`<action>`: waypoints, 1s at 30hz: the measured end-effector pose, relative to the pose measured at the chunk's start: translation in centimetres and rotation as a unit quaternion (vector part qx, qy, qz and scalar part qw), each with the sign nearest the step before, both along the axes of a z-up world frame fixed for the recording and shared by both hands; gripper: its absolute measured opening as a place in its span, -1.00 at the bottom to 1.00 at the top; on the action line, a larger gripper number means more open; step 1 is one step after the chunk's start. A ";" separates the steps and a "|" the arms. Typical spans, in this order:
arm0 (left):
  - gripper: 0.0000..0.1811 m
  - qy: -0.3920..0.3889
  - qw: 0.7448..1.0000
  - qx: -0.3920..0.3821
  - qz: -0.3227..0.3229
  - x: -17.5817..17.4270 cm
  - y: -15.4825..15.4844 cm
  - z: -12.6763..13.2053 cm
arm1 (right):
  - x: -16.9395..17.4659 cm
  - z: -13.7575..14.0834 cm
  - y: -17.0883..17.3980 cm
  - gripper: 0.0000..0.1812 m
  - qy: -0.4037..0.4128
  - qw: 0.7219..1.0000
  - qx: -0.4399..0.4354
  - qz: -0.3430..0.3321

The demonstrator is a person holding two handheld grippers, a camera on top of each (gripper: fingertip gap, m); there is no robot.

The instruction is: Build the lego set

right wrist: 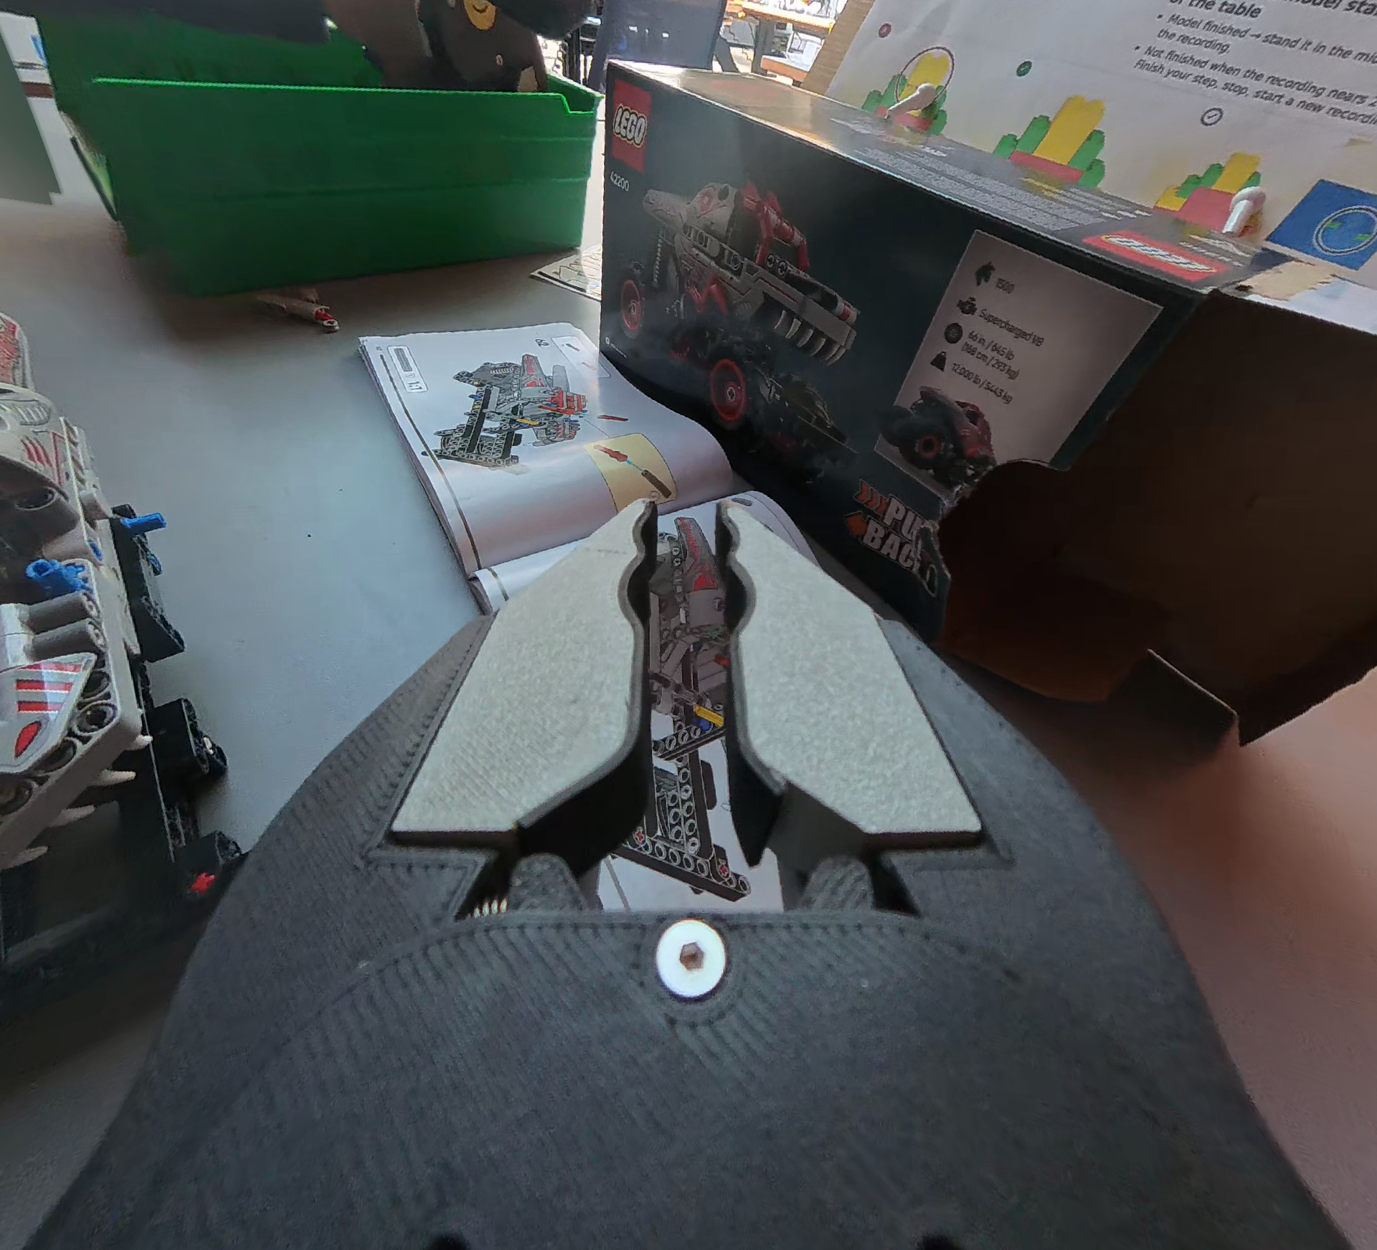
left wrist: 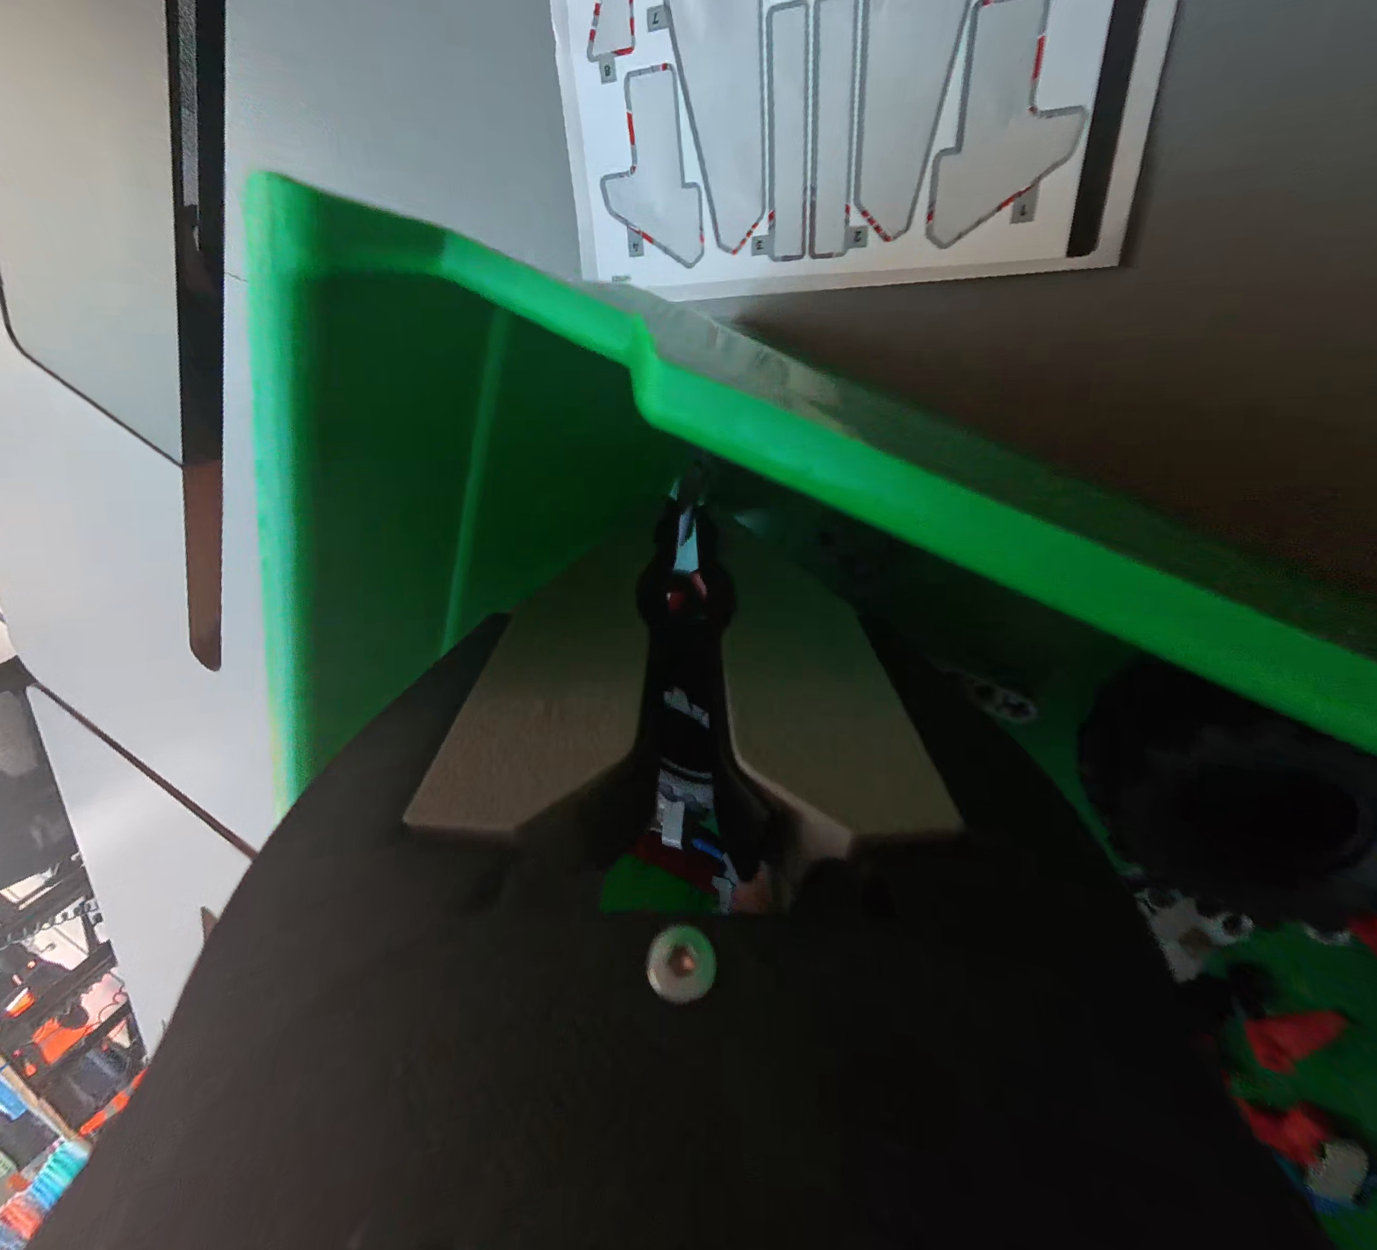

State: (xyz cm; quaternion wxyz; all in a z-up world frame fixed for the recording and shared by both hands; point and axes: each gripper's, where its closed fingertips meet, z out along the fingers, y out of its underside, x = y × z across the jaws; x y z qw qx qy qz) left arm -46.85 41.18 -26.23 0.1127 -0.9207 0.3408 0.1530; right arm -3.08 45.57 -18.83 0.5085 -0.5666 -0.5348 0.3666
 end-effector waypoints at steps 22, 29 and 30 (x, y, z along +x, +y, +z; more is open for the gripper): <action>-0.94 -0.056 0.996 -0.068 0.003 1.1 -1.3 -0.1 | -0.4 0.0 -0.7 -0.88 0.000 1.000 -0.004 0.020; -0.98 -0.055 0.995 -0.074 -0.021 1.1 -1.3 -0.1 | -0.4 0.0 -0.8 -0.88 0.000 1.000 -0.003 0.020; -1.00 -0.061 0.995 -0.076 -0.017 1.1 -1.3 -0.1 | -0.4 0.0 -0.8 -0.88 0.000 1.000 -0.003 0.021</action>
